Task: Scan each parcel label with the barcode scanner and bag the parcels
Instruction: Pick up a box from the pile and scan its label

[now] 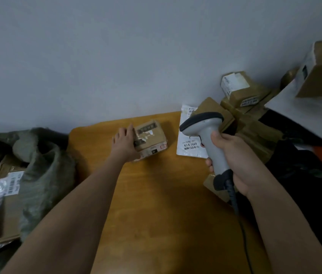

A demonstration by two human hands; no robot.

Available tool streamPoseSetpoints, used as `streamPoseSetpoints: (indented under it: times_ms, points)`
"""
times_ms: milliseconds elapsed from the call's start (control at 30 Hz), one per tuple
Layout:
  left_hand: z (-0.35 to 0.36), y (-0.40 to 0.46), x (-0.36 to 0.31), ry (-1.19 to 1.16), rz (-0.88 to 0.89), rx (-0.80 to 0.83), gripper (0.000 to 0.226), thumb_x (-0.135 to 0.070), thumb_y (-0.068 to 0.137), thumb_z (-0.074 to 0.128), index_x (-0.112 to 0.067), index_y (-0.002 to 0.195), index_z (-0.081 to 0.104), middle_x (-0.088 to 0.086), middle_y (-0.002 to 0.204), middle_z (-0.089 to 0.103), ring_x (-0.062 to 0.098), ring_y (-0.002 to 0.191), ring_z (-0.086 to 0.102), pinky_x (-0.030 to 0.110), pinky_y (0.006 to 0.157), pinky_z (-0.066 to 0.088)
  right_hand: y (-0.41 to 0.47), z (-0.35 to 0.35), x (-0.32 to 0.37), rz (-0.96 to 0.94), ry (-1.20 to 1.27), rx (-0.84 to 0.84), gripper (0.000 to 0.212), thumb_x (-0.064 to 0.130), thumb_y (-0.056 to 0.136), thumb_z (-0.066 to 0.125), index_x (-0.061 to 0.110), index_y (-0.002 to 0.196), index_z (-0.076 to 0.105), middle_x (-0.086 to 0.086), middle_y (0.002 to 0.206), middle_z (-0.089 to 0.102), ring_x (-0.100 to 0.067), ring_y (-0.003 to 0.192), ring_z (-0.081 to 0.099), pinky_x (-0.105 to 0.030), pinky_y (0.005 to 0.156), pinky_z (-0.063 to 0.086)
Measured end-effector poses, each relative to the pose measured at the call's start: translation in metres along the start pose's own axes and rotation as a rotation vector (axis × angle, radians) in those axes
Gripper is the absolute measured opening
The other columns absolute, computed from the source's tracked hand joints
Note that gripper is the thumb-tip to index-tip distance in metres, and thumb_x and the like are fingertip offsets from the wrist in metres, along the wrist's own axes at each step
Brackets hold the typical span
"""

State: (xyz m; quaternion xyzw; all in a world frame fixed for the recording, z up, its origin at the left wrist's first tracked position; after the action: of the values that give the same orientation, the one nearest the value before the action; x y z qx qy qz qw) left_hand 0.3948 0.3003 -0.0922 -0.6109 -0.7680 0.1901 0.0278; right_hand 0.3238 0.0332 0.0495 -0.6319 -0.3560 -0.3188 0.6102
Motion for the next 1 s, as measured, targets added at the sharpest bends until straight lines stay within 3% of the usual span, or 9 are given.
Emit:
streamPoseSetpoints:
  times_ms: [133, 267, 367, 500, 600, 733, 800, 867, 1000]
  points:
    - [0.003, -0.034, -0.001, -0.34, -0.133, 0.032, 0.092, -0.025, 0.07, 0.084, -0.012, 0.143, 0.029, 0.011, 0.133, 0.031, 0.032, 0.125, 0.037, 0.044, 0.106, 0.041, -0.015, 0.002, 0.004, -0.005, 0.044, 0.005, 0.038, 0.036, 0.103, 0.045, 0.006, 0.124, 0.055, -0.011, 0.088, 0.055, -0.013, 0.052, 0.053, -0.024, 0.047, 0.045]
    - [0.002, -0.091, -0.005, -1.086, -0.294, 0.231, 0.047, -0.024, 0.083, 0.074, -0.005, 0.122, 0.055, 0.008, 0.111, 0.066, 0.02, 0.094, 0.064, 0.031, 0.077, 0.055, -0.044, 0.006, 0.008, -0.036, 0.1, 0.023, 0.032, 0.034, 0.104, 0.045, 0.008, 0.116, 0.058, -0.01, 0.087, 0.056, -0.012, 0.053, 0.053, -0.024, 0.047, 0.045]
    - [-0.005, -0.13, -0.01, -1.474, -0.345, 0.304, 0.032, -0.026, 0.09, 0.064, -0.008, 0.115, 0.062, 0.007, 0.1, 0.07, 0.019, 0.09, 0.063, 0.037, 0.09, 0.052, -0.07, 0.009, 0.012, -0.08, 0.112, 0.055, 0.031, 0.033, 0.105, 0.043, 0.006, 0.113, 0.057, -0.009, 0.084, 0.055, -0.013, 0.053, 0.052, -0.024, 0.048, 0.045]
    - [-0.02, -0.168, -0.01, -1.767, -0.307, 0.306, 0.019, -0.02, 0.093, 0.058, -0.015, 0.11, 0.063, 0.008, 0.115, 0.067, 0.024, 0.109, 0.06, 0.046, 0.107, 0.042, -0.101, 0.014, 0.018, -0.129, 0.088, 0.104, 0.036, 0.034, 0.104, 0.044, 0.003, 0.118, 0.056, -0.01, 0.079, 0.054, -0.012, 0.049, 0.053, -0.024, 0.045, 0.045]
    - [-0.031, -0.188, -0.004, -1.814, -0.276, 0.3, 0.025, -0.016, 0.092, 0.058, -0.011, 0.116, 0.061, 0.014, 0.128, 0.061, 0.029, 0.12, 0.056, 0.046, 0.108, 0.042, -0.121, 0.017, 0.023, -0.168, 0.082, 0.126, 0.036, 0.036, 0.103, 0.047, 0.006, 0.122, 0.055, -0.011, 0.087, 0.055, -0.013, 0.053, 0.055, -0.026, 0.048, 0.046]
    - [-0.057, -0.211, 0.012, -1.481, -0.133, 0.272, 0.04, -0.011, 0.091, 0.059, -0.006, 0.131, 0.055, 0.014, 0.111, 0.068, 0.025, 0.1, 0.062, 0.038, 0.088, 0.053, -0.139, 0.016, 0.025, -0.281, 0.067, 0.105, 0.032, 0.036, 0.095, 0.062, 0.009, 0.111, 0.06, -0.011, 0.091, 0.058, -0.012, 0.057, 0.057, -0.026, 0.052, 0.048]
    - [-0.069, -0.219, 0.021, -1.364, -0.108, 0.243, 0.053, -0.014, 0.088, 0.065, -0.015, 0.138, 0.048, 0.012, 0.11, 0.067, 0.026, 0.099, 0.063, 0.04, 0.087, 0.053, -0.141, 0.015, 0.022, -0.333, 0.013, 0.075, 0.033, 0.035, 0.089, 0.071, 0.012, 0.111, 0.062, -0.01, 0.093, 0.063, -0.009, 0.058, 0.058, -0.025, 0.054, 0.049]
    - [-0.079, -0.226, 0.027, -1.336, -0.081, 0.228, 0.064, -0.018, 0.084, 0.072, -0.024, 0.14, 0.041, 0.011, 0.105, 0.069, 0.024, 0.093, 0.065, 0.038, 0.079, 0.054, -0.141, 0.015, 0.016, -0.336, -0.038, 0.06, 0.04, 0.034, 0.084, 0.076, 0.013, 0.114, 0.06, -0.007, 0.091, 0.063, -0.007, 0.056, 0.057, -0.023, 0.053, 0.05]
    - [-0.096, -0.239, 0.028, -1.345, 0.016, 0.287, 0.088, -0.029, 0.067, 0.086, -0.015, 0.141, 0.039, 0.016, 0.099, 0.072, 0.028, 0.088, 0.069, 0.045, 0.083, 0.057, -0.143, 0.022, -0.001, -0.268, -0.168, 0.141, 0.062, 0.034, 0.067, 0.087, 0.01, 0.115, 0.057, -0.007, 0.079, 0.059, -0.008, 0.053, 0.053, -0.024, 0.05, 0.048]
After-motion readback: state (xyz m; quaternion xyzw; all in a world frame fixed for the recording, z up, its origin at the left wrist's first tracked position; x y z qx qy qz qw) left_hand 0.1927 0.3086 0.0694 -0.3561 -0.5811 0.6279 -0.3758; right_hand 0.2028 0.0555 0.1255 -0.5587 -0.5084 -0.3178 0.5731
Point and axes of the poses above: each hand's wrist, its own y-axis towards the middle knuckle, its own z-axis out of the palm, x = y × z, the point moved 1 cm from there along y, towards the middle knuckle
